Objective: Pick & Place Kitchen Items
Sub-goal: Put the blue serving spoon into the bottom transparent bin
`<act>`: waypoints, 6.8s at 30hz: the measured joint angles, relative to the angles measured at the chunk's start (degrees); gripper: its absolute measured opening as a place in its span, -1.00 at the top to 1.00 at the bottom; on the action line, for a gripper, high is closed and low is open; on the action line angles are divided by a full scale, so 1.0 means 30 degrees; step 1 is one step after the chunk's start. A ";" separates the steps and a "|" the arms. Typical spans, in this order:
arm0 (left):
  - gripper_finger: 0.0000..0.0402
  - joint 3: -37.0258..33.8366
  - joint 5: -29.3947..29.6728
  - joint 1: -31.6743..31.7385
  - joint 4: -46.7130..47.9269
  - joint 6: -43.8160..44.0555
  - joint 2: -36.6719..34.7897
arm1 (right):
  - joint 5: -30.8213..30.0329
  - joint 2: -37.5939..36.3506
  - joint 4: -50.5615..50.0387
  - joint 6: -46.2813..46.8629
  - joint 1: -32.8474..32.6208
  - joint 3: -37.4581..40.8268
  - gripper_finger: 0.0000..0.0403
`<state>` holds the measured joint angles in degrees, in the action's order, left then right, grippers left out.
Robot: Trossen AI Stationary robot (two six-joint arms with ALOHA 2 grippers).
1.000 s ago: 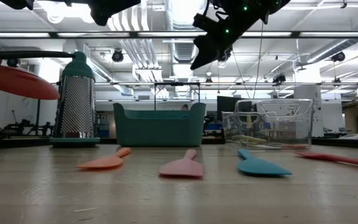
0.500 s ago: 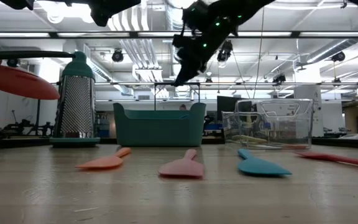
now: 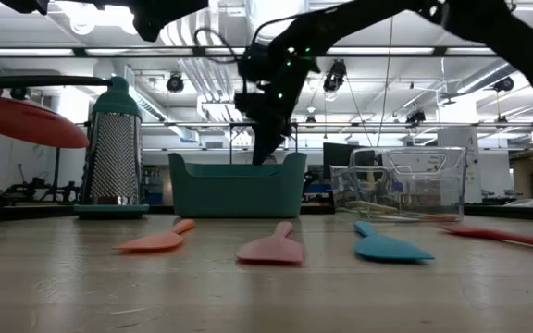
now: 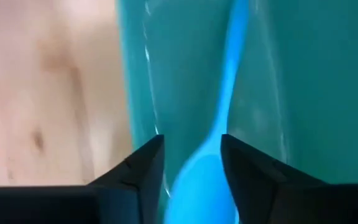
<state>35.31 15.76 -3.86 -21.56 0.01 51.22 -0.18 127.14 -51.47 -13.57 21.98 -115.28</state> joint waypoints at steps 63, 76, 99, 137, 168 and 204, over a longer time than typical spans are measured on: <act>-0.03 0.0000 -0.0464 -0.0007 0.0693 0.1012 -0.0153 | 0.2062 0.2815 -0.2984 -0.2104 0.1319 -0.4362 0.58; -0.03 0.0000 -0.0735 -0.0015 0.0860 0.1552 -0.0153 | -0.1420 0.3603 -0.1667 -0.2491 0.1474 -0.3682 -0.10; -0.03 0.0000 -0.0959 -0.0015 0.0853 0.1581 -0.0153 | -0.1552 0.3660 -0.0973 -0.3192 0.1472 -0.2841 0.82; -0.03 0.0168 -0.4511 -0.0020 0.1572 0.6958 -0.5566 | -0.4831 0.0070 -0.5749 -0.3483 -0.4585 -0.5035 0.82; -0.03 0.0000 -0.7606 -0.0273 0.8224 1.2554 -0.1522 | -1.4878 -0.0587 -0.4590 -0.6080 -1.3768 -0.4729 0.82; 0.66 -0.0051 -0.8665 -0.1785 0.4401 1.2730 0.2047 | -1.7583 -0.0500 -0.4356 -0.3384 -1.4251 -0.4129 0.71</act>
<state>35.16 -10.23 -9.21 -8.36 38.20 57.36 -52.93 125.64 -64.54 -23.72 -20.78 -127.67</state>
